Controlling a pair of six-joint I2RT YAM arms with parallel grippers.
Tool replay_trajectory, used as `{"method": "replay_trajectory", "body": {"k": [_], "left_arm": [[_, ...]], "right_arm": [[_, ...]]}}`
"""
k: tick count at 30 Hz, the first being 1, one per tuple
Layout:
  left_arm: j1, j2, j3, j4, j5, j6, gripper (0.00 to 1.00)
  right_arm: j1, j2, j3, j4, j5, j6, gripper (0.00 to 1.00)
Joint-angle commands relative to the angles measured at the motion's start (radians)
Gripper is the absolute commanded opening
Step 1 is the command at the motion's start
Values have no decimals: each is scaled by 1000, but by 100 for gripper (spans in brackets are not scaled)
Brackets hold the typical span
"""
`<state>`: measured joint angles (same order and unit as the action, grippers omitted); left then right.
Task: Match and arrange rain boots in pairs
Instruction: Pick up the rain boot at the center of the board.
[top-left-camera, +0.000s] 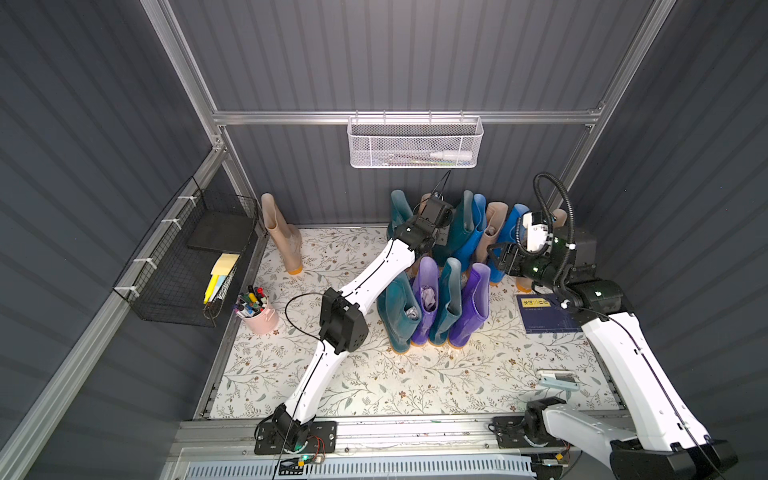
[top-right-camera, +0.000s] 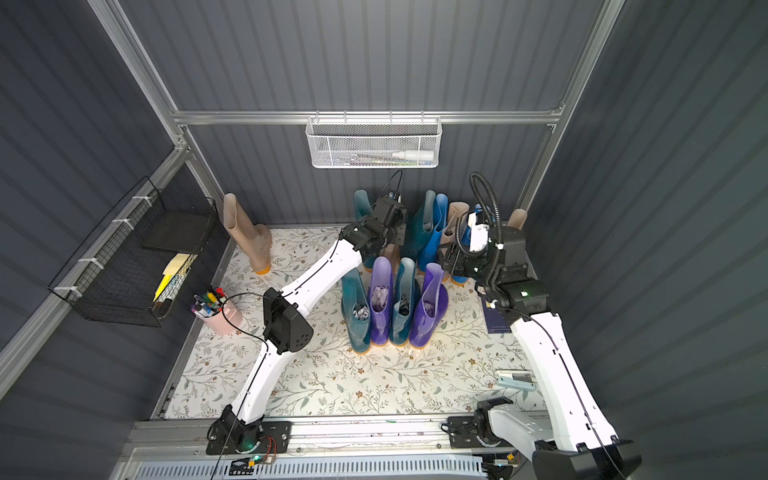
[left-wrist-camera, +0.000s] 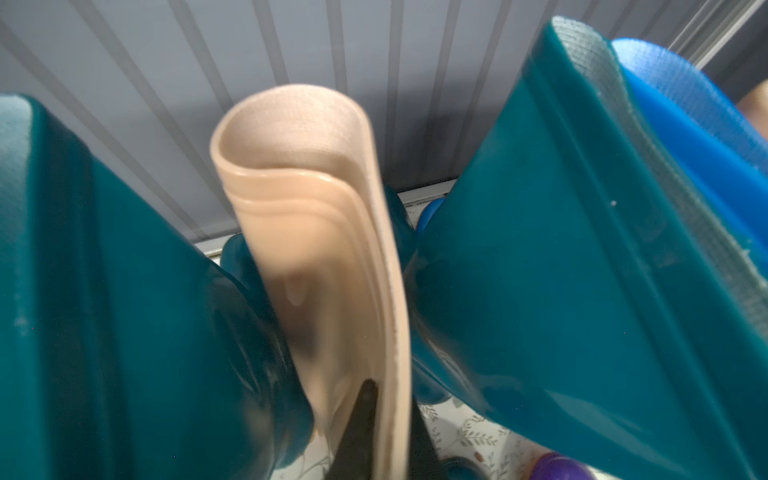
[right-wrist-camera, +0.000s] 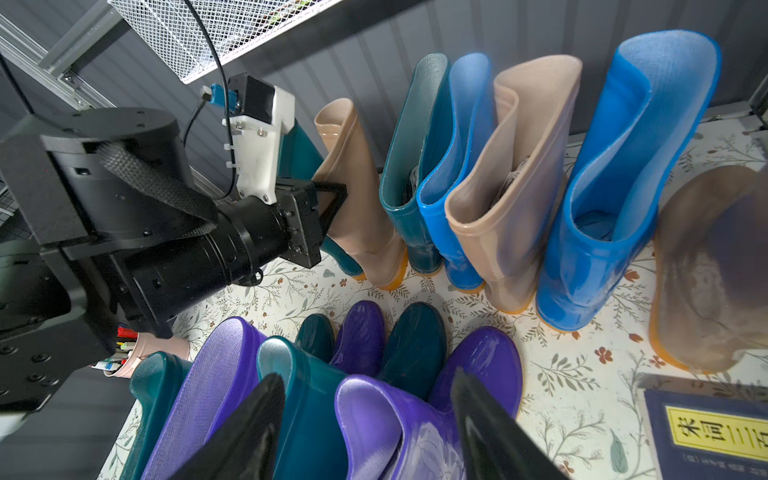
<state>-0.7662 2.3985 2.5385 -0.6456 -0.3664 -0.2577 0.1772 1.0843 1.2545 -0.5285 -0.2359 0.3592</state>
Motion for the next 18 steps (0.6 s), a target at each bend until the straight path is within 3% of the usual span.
{"method": "replay_trajectory", "body": {"k": [1,18], "left_arm": [[-7,-9,31,46,9,9,0],[-8,-143,107,227,81,46,0]], "right_arm": [[-1,-18,-12,-3,5,4,68],[-2,-12,-55,17,-4,16,67]]}}
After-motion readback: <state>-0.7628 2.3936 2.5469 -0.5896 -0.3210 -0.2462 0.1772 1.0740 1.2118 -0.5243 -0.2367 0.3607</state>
